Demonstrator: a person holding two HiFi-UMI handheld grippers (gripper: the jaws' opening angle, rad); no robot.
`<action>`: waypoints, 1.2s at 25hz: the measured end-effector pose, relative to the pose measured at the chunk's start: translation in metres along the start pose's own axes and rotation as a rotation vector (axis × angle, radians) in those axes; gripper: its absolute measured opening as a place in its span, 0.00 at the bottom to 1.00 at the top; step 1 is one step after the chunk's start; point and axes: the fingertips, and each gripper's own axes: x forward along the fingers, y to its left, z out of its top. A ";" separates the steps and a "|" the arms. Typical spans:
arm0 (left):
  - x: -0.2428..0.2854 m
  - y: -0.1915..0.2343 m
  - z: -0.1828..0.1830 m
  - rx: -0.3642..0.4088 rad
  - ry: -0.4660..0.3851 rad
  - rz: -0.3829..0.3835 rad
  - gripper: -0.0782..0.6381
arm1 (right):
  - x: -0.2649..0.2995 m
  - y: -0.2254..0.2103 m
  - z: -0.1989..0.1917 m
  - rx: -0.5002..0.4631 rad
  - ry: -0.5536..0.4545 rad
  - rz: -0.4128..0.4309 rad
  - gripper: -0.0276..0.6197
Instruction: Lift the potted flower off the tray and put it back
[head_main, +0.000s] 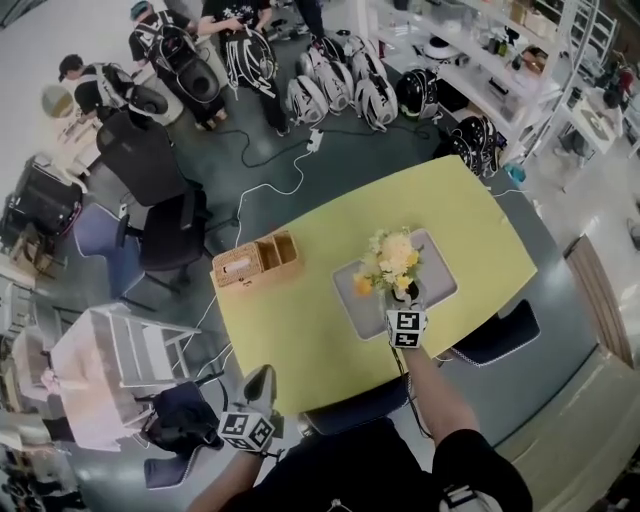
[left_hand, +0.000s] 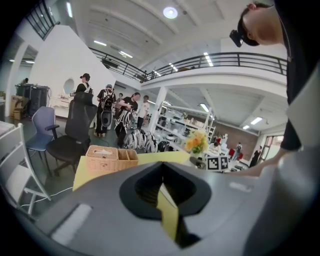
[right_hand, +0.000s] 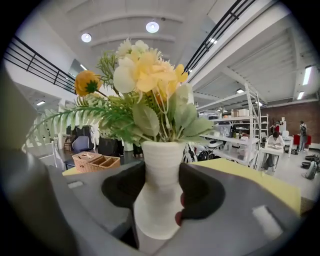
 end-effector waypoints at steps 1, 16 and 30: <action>-0.003 0.002 0.003 -0.003 -0.010 -0.004 0.12 | -0.006 0.004 0.010 0.003 -0.012 0.003 0.37; -0.095 0.033 0.052 -0.007 -0.142 -0.048 0.12 | -0.151 0.142 0.145 0.027 -0.093 0.135 0.37; -0.218 0.095 0.055 -0.022 -0.224 0.003 0.12 | -0.274 0.307 0.188 -0.009 -0.117 0.308 0.37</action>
